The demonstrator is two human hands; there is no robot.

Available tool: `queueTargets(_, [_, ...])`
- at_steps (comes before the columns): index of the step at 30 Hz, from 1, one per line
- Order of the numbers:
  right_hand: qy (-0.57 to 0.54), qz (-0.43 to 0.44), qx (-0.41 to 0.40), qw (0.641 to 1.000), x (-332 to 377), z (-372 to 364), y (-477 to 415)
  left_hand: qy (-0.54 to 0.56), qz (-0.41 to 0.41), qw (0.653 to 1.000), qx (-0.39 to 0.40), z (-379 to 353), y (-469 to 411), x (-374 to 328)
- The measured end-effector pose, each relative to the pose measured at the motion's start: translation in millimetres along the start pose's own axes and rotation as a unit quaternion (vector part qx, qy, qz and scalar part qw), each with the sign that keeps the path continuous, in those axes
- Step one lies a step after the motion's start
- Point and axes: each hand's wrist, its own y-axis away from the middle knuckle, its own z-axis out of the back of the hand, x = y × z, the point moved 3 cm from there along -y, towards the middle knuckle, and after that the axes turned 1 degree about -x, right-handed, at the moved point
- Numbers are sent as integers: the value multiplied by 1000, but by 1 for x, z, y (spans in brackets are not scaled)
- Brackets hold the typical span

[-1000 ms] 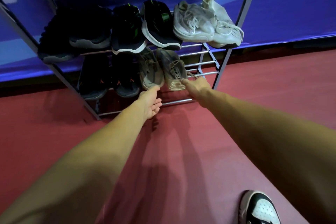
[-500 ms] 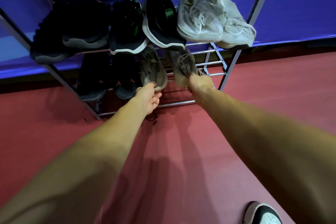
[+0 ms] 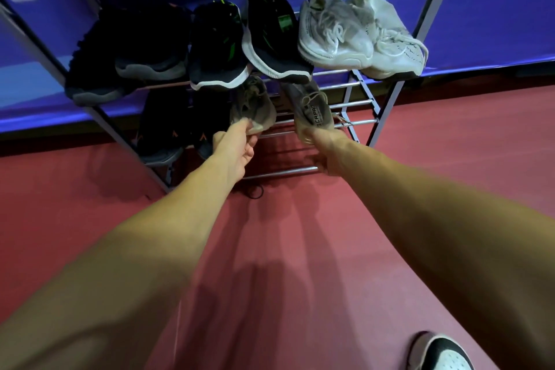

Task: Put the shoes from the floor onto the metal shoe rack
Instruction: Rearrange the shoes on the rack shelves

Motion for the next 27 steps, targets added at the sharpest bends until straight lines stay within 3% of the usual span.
queueTargets(2, [31,-4,76,997,1,-12,22,0,-12,1000,-2,8,2,-8])
queueTargets(4, [21,-4,103,994,3,-25,30,-2,-19,1000,0,18,6,-12])
queueTargets(11, [-87,92,80,989,26,-39,52,-40,-8,998,46,65,14,-33])
queueTargets(22, [-148,69,38,986,21,-44,52,-27,-23,996,76,115,13,-47])
queueTargets(27, [-181,53,15,982,25,-42,55,14,-39,998,48,105,16,-47])
